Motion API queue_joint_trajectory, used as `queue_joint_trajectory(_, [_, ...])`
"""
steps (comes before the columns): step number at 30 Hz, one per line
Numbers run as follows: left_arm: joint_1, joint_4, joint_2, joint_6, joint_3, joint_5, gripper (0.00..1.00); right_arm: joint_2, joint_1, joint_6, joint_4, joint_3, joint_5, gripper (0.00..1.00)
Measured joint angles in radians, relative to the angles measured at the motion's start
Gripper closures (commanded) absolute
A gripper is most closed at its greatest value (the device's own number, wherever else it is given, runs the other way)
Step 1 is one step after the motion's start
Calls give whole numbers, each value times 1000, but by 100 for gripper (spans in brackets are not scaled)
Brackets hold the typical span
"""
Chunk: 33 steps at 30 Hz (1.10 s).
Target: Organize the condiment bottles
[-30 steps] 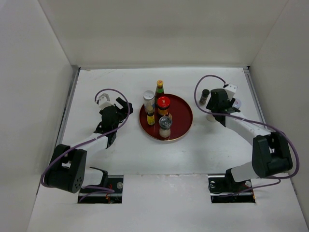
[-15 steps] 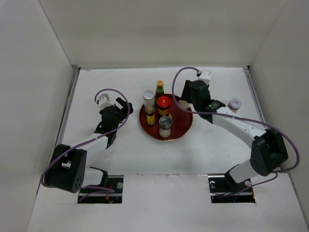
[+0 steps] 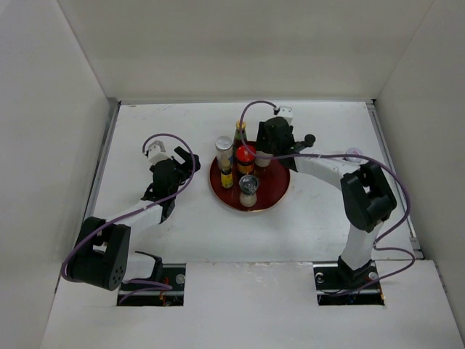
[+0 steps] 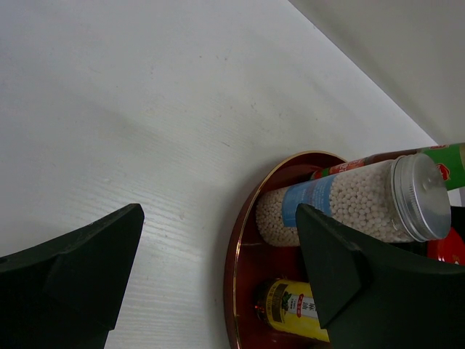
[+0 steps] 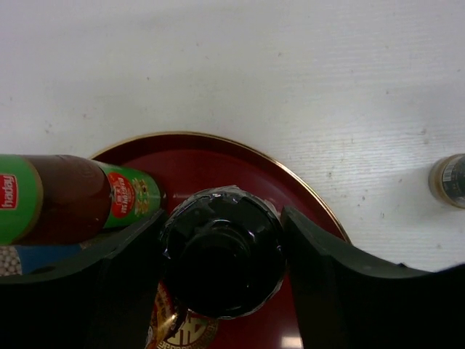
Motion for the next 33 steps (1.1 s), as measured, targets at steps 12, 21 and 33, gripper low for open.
queue_joint_trajectory(12, [0, 0, 0, 0, 0, 1, 15, -106, -31, 11, 12, -4, 23, 8])
queue_joint_trajectory(21, [0, 0, 2, 0, 0, 1, 15, -181, -281, 0, 9, -79, 89, 3])
queue_joint_trajectory(33, [0, 1, 10, 0, 0, 2, 14, -13, -294, -35, -38, -64, 36, 38])
